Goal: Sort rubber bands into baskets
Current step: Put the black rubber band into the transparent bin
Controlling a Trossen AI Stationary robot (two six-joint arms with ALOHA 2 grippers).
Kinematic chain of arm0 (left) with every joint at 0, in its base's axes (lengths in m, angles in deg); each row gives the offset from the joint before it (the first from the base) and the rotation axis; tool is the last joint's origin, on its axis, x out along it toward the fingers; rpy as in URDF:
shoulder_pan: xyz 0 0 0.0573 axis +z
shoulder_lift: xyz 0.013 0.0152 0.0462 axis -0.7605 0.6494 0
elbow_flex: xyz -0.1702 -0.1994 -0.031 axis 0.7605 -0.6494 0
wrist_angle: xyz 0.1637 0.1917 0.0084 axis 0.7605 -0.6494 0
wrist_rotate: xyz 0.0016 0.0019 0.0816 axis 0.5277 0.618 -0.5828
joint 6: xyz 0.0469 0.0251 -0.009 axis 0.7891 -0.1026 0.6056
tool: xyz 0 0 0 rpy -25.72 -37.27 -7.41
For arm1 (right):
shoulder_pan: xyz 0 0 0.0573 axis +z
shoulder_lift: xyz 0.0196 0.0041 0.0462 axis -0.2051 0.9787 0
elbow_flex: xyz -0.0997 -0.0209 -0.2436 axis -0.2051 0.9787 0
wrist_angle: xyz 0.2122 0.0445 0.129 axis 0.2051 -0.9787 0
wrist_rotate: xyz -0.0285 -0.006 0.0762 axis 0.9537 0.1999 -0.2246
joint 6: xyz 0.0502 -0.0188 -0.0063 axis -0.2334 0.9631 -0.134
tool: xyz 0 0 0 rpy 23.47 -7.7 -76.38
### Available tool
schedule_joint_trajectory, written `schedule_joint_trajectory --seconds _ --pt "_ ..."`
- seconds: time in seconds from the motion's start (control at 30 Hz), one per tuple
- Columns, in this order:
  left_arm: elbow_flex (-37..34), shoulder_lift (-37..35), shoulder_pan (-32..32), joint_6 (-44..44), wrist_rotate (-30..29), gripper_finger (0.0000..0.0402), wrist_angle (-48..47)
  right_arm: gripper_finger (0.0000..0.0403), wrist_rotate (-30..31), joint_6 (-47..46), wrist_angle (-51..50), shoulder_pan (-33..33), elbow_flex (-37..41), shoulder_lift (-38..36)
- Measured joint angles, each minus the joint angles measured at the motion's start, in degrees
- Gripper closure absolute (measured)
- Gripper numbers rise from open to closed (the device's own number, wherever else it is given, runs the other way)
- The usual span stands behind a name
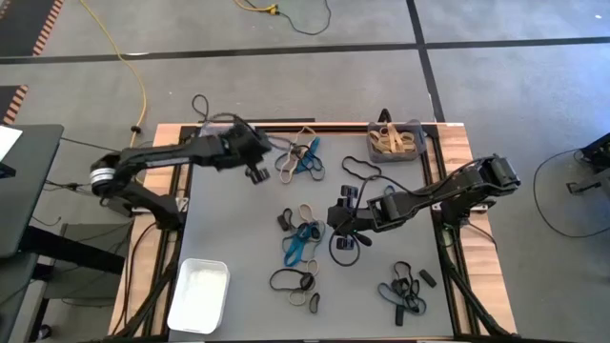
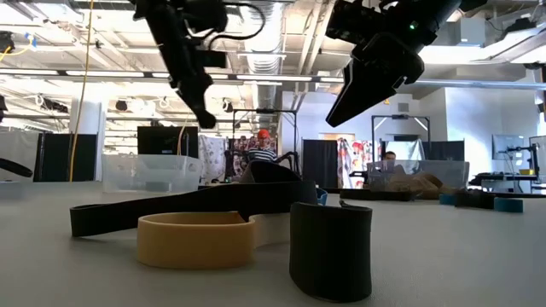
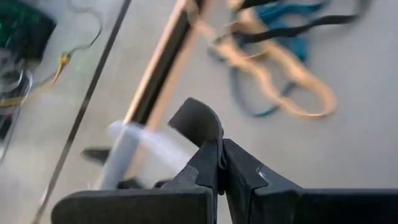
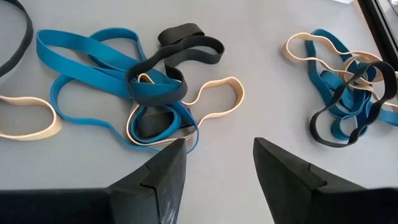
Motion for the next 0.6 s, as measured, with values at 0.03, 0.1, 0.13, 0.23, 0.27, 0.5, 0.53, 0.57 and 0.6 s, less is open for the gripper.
schedule_joint_trajectory --seconds 0.03,0.1,0.13,0.23,0.27,0.5,0.53,0.57,0.6 --pt "0.00 -0.79 1.81 -0.07 0.40 0.0401 -0.77 0.0186 0.00 0.00 -0.02 0.00 0.00 0.00" --pt "0.02 -2.02 5.50 -0.23 1.45 0.0401 -1.55 0.0186 0.00 0.00 0.13 0.00 -0.02 0.00" --pt "0.02 -2.29 7.62 -0.26 2.36 0.0401 -2.21 0.0186 0.00 0.00 0.15 0.00 -0.02 0.00" --pt "0.02 -2.02 13.43 -0.25 5.95 0.0401 -4.36 0.0186 0.00 0.00 0.39 0.00 -0.04 0.00" --pt "0.02 -1.71 15.27 -0.06 6.75 0.0401 -5.12 0.0186 0.00 0.00 0.35 0.00 -0.04 0.00" --pt "0.02 1.21 25.01 1.39 9.52 0.0401 -7.21 0.0186 0.00 0.09 0.33 0.00 -0.04 0.00" --pt "0.02 1.66 26.02 1.69 10.68 0.0399 -7.24 0.0186 0.00 0.09 0.33 0.00 -0.04 0.00" --pt "0.02 2.09 26.87 1.89 11.55 0.0398 -7.31 0.0186 0.00 0.11 0.33 0.00 -0.04 0.00" --pt "0.02 2.45 27.55 1.93 12.05 0.0396 -7.37 0.0186 0.00 0.11 0.33 0.00 -0.04 0.00"
